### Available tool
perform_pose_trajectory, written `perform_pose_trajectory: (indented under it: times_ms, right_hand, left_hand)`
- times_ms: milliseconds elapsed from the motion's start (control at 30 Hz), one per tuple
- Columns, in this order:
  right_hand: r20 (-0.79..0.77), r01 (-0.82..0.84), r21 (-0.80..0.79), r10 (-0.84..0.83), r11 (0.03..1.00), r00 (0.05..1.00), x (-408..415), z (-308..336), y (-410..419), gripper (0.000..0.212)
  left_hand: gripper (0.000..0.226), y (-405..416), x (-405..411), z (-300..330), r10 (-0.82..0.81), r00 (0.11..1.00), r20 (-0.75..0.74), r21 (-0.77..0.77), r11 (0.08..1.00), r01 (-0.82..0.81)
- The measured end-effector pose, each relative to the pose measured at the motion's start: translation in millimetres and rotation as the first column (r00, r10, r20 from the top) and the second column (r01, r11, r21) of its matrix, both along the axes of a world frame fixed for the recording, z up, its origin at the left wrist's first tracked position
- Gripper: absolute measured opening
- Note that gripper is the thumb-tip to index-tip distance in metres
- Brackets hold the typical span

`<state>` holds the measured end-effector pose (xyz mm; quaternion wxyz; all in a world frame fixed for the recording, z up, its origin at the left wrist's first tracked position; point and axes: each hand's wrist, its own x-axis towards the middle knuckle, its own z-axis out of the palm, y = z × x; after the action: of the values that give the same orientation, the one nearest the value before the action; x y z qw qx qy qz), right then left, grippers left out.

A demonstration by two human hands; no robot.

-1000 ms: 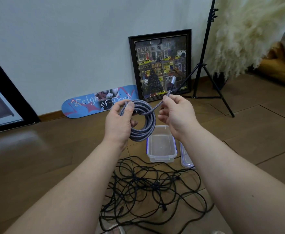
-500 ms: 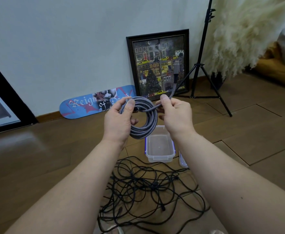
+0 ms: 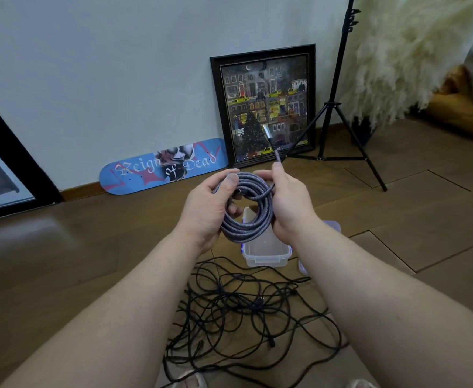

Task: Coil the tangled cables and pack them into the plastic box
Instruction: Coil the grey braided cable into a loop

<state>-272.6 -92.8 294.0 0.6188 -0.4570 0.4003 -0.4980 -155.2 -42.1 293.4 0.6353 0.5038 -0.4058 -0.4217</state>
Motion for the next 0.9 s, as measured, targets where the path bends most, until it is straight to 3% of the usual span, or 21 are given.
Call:
perform_pose_trajectory:
  times_ms: [167, 267, 367, 533, 633, 700, 767, 800, 833, 900]
  right_hand:
    - [-0.045, 0.171, -0.06, -0.174, 0.983, 0.984, -1, -3, -2, 0.045]
    - [0.011, 0.266, -0.004, -0.266, 0.964, 0.964, -7, 0, -6, 0.044]
    - [0.002, 0.3, -0.025, -0.3, 0.954, 0.954, -10, 1, -8, 0.043]
    - [-0.058, 0.255, -0.093, -0.261, 0.963, 0.964, -9, -7, -7, 0.043]
    - [-0.119, 0.23, -0.131, -0.246, 0.964, 0.962, -11, -10, -9, 0.041]
    - [-0.151, 0.221, -0.144, -0.242, 0.965, 0.958, -12, -12, -10, 0.04]
    - [-0.151, 0.233, -0.137, -0.252, 0.963, 0.956, -12, -12, -11, 0.039]
    - [-0.144, 0.245, -0.125, -0.262, 0.961, 0.954, -12, -11, -12, 0.039]
    - [-0.137, 0.257, -0.108, -0.27, 0.96, 0.953, -13, -10, -13, 0.039]
    - [-0.14, 0.259, -0.078, -0.268, 0.963, 0.953, -16, -10, -14, 0.04]
  left_hand:
    - [0.029, 2, -1, -3, -0.029, 0.996, 0.088, 0.101, 0.995, 0.02]
    - [0.036, 11, -1, -3, -0.094, 0.996, -0.012, 0.3, 0.949, 0.093]
    - [0.045, 15, -5, 0, -0.21, 0.977, 0.04, 0.458, 0.873, 0.169]
    - [0.021, 10, -8, 2, -0.07, 0.994, 0.089, 0.437, 0.899, 0.024]
    - [0.011, 5, -5, 0, -0.035, 0.968, 0.25, 0.402, 0.913, -0.071]
    - [0.01, 2, -5, 0, -0.018, 0.848, 0.529, 0.327, 0.927, -0.185]
    - [0.011, 1, -6, 3, 0.01, 0.607, 0.795, 0.203, 0.938, -0.28]
    - [0.014, 0, -7, 4, 0.031, 0.518, 0.855, 0.149, 0.942, -0.302]
    - [0.022, 0, -6, 5, 0.051, 0.483, 0.874, 0.113, 0.946, -0.305]
    - [0.049, 0, -3, 3, 0.046, 0.529, 0.847, 0.12, 0.954, -0.275]
